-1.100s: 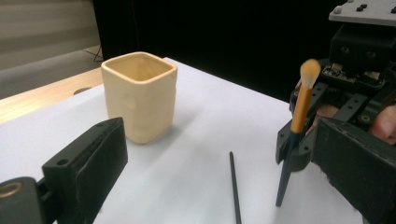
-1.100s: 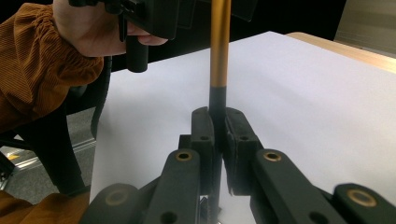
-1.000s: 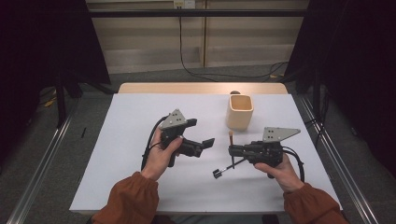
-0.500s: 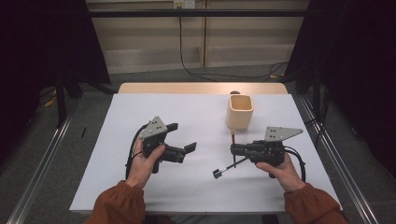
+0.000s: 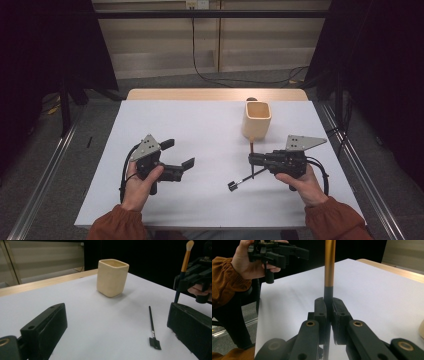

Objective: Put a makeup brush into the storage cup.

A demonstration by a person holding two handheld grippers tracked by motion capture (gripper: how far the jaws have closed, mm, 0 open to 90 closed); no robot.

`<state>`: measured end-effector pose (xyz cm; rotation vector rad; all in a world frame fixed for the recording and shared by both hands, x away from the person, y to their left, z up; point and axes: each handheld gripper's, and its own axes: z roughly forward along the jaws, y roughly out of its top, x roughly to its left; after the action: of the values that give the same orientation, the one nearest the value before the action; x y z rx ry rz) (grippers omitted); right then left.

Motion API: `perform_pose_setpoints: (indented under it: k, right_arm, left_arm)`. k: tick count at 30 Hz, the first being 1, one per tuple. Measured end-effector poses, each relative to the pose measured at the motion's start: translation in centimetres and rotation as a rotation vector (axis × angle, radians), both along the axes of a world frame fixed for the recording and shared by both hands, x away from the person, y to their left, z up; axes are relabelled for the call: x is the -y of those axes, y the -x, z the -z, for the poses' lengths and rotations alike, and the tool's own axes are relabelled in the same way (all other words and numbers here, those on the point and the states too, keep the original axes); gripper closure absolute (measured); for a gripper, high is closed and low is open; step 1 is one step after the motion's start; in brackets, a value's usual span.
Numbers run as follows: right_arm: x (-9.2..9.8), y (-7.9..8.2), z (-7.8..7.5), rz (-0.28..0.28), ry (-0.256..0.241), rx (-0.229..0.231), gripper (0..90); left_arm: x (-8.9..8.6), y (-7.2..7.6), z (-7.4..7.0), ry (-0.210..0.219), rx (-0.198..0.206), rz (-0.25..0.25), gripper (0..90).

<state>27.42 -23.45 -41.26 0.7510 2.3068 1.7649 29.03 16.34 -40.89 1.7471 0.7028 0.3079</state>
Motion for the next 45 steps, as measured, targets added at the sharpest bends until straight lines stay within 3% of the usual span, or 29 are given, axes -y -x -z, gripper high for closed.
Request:
perform_pose_setpoints:
  k: [7,16,22,28,30,37,45]
  right_arm:
    - [0.1,0.2,0.0,0.019,0.000,-0.005,83.4]
    - [1.0,0.2,-0.4,0.046,-0.008,0.010,83.4]
    - [1.1,0.0,-0.6,0.054,-0.003,0.017,83.4]
    - [1.3,-0.5,-0.6,0.065,-0.008,0.012,83.4]
    - [1.4,-0.6,-0.7,0.071,-0.007,0.011,83.3]
    - [2.1,-0.9,-1.2,0.103,-0.014,0.016,83.4]
    - [2.8,-1.8,-2.9,0.131,-0.026,0.059,83.4]
  left_arm:
    - [-1.4,0.9,0.7,-0.008,-0.009,-0.020,2.9]
    - [-3.4,2.3,1.9,-0.002,-0.058,-0.058,2.2]
    - [-3.8,3.0,2.0,-0.005,-0.031,-0.072,2.2]
    - [-4.3,3.1,2.9,-0.003,-0.034,-0.085,2.2]
    - [-4.5,3.2,2.8,-0.020,-0.005,-0.102,2.3]
    - [-4.7,3.3,2.9,-0.021,-0.010,-0.104,2.4]
    - [-5.5,3.4,2.7,-0.004,0.007,-0.125,2.2]
